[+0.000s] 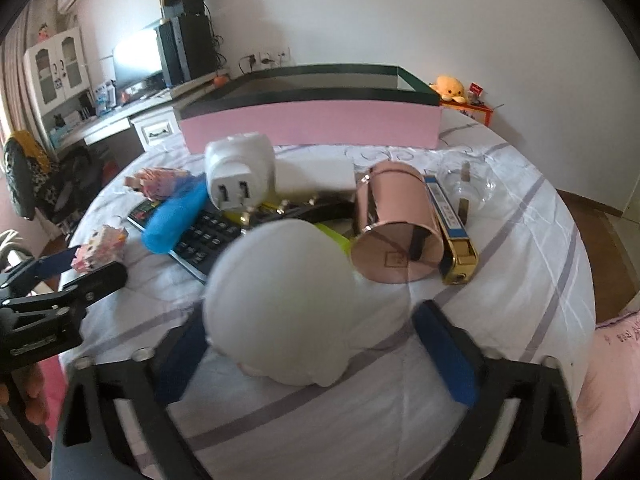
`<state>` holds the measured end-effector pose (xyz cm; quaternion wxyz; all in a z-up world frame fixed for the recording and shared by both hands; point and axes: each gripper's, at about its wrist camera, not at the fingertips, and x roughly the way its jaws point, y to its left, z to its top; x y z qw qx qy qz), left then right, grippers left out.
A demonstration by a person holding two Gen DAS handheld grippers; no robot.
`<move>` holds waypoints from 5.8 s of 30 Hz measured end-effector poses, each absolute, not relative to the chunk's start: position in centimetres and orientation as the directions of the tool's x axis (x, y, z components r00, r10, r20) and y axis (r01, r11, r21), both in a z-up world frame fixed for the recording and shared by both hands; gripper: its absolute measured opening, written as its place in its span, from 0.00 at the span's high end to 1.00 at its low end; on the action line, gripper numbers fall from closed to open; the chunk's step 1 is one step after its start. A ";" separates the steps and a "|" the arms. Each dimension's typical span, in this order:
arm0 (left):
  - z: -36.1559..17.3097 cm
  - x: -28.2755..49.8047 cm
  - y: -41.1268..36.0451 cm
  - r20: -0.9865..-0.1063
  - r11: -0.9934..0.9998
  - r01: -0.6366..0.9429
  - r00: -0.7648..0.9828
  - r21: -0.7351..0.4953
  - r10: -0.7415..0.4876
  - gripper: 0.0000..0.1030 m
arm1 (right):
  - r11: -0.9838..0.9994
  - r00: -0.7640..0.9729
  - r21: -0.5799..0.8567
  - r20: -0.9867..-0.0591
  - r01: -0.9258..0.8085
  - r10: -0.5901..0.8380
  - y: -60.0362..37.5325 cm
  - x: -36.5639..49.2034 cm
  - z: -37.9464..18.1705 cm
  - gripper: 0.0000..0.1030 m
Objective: Organize rigid objects
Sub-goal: 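Grasp the pink-white block figure with left tool while right tool grasps white round figurine, then carry both figures into the pink box and open both tools, then withdraw both tools from the box back over the bed, then grasp the blue case with left tool while right tool grasps copper cylinder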
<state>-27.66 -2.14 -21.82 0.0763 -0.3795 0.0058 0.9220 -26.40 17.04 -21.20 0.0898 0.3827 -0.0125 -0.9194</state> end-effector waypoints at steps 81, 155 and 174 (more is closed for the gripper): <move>-10.9 -43.5 -0.9 -0.664 -0.978 -0.200 -0.724 -0.056 0.186 0.01 | -0.969 -0.697 0.069 -0.683 0.239 -0.220 19.1 -43.0 -10.8 0.22; -17.4 -29.2 -2.0 -0.717 -0.998 -0.061 -0.697 0.030 0.021 0.00 | -0.984 -0.697 0.061 -0.699 0.169 -0.163 21.0 -29.1 -19.3 0.44; -17.9 -29.3 1.4 -0.716 -0.993 -0.120 -0.693 -0.006 0.088 0.00 | -0.980 -0.682 0.016 -0.716 0.199 -0.150 21.2 -28.3 -19.3 0.53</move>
